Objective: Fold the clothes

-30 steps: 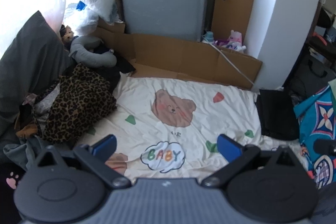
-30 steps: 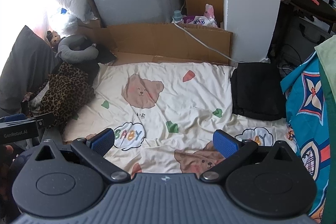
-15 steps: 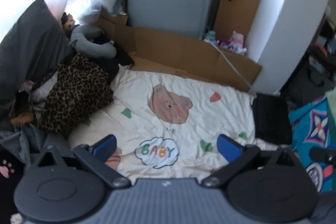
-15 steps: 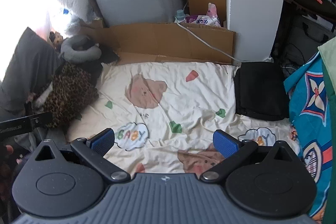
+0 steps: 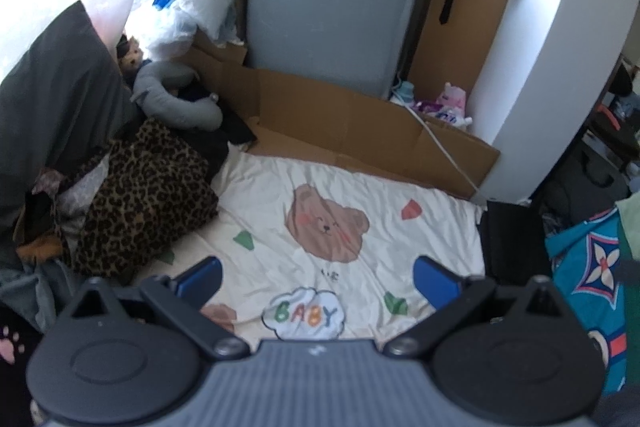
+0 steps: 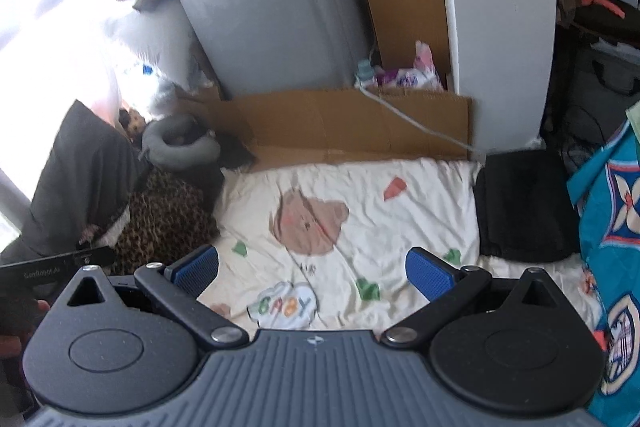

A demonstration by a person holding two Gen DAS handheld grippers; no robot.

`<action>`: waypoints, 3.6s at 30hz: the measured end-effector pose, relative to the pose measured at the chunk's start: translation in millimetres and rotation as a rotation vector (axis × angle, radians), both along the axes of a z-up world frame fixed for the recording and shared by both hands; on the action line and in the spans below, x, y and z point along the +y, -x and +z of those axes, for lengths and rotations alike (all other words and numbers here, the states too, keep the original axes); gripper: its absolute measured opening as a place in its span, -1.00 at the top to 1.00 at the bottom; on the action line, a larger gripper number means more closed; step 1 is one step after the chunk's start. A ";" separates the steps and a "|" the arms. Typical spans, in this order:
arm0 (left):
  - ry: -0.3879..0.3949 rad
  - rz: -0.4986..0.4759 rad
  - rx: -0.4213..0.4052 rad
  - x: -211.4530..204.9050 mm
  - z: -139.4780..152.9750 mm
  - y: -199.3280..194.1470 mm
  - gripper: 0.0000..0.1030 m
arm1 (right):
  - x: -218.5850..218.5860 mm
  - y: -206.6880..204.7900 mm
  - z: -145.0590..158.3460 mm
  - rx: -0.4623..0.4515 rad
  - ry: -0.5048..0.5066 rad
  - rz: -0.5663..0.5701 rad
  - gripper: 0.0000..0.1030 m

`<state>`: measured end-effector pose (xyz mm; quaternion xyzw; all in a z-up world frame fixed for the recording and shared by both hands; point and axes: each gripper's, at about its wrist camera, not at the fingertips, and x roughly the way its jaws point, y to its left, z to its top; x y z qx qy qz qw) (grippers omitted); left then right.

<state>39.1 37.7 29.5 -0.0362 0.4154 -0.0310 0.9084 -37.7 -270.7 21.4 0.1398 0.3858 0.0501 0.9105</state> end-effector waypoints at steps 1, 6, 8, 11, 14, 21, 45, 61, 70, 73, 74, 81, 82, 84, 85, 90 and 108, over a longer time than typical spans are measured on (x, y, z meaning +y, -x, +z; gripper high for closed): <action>-0.013 -0.002 -0.006 6.0 -0.9 -2.1 -0.99 | -0.8 -1.7 0.6 -0.015 0.004 -0.003 -0.99; -0.043 0.025 -0.020 50.8 -10.7 -14.5 -0.95 | 1.2 -13.5 -0.4 -0.076 0.043 0.006 -0.99; -0.031 0.051 -0.026 72.6 -14.3 -19.9 -0.91 | 2.3 -19.0 -2.9 -0.086 0.054 0.020 -0.99; -0.015 0.107 -0.048 102.2 -16.2 -26.2 -0.91 | 4.7 -31.8 -5.9 -0.095 0.070 0.044 -0.99; 0.006 0.142 -0.070 125.2 -16.4 -34.7 -0.89 | 8.1 -48.8 -8.9 -0.083 0.062 0.107 -0.99; 0.021 0.175 -0.077 155.3 -26.3 -58.1 -0.77 | 16.0 -86.3 -25.5 -0.063 -0.011 0.193 -0.97; -0.078 0.257 -0.083 228.4 -130.4 -158.9 -0.54 | 38.2 -201.2 -127.1 0.036 0.020 0.244 -0.81; -0.067 0.362 -0.085 290.6 -227.9 -224.8 -0.48 | 33.1 -220.5 -217.8 0.086 0.072 0.309 -0.79; -0.088 0.377 -0.056 310.0 -259.2 -241.5 -0.36 | 32.9 -207.5 -235.2 0.080 0.034 0.358 -0.79; -0.102 0.350 -0.045 309.9 -266.8 -252.5 -0.35 | 29.5 -206.2 -249.4 0.105 0.022 0.334 -0.79; -0.109 0.336 -0.041 309.8 -268.4 -256.4 -0.30 | 27.2 -206.4 -254.9 0.115 0.018 0.320 -0.79; -0.084 0.250 0.017 312.9 -279.3 -282.9 0.56 | 15.0 -204.8 -284.8 0.139 -0.005 0.238 -0.79; -0.065 0.249 0.026 313.6 -280.4 -283.7 0.67 | 14.4 -203.7 -287.4 0.132 -0.009 0.230 -0.79; -0.062 0.217 0.034 309.5 -281.9 -283.0 0.86 | 13.8 -201.1 -289.9 0.114 -0.015 0.226 -0.79; -0.072 0.196 0.033 306.2 -281.1 -281.4 0.88 | 13.8 -199.6 -289.7 0.104 -0.017 0.229 -0.79; -0.037 0.174 0.015 295.0 -269.7 -265.3 0.97 | 15.3 -195.8 -287.3 0.085 -0.021 0.251 -0.79; 0.189 0.015 0.049 168.9 -260.5 -178.1 0.98 | 26.9 -197.3 -311.7 0.156 -0.168 0.265 -0.79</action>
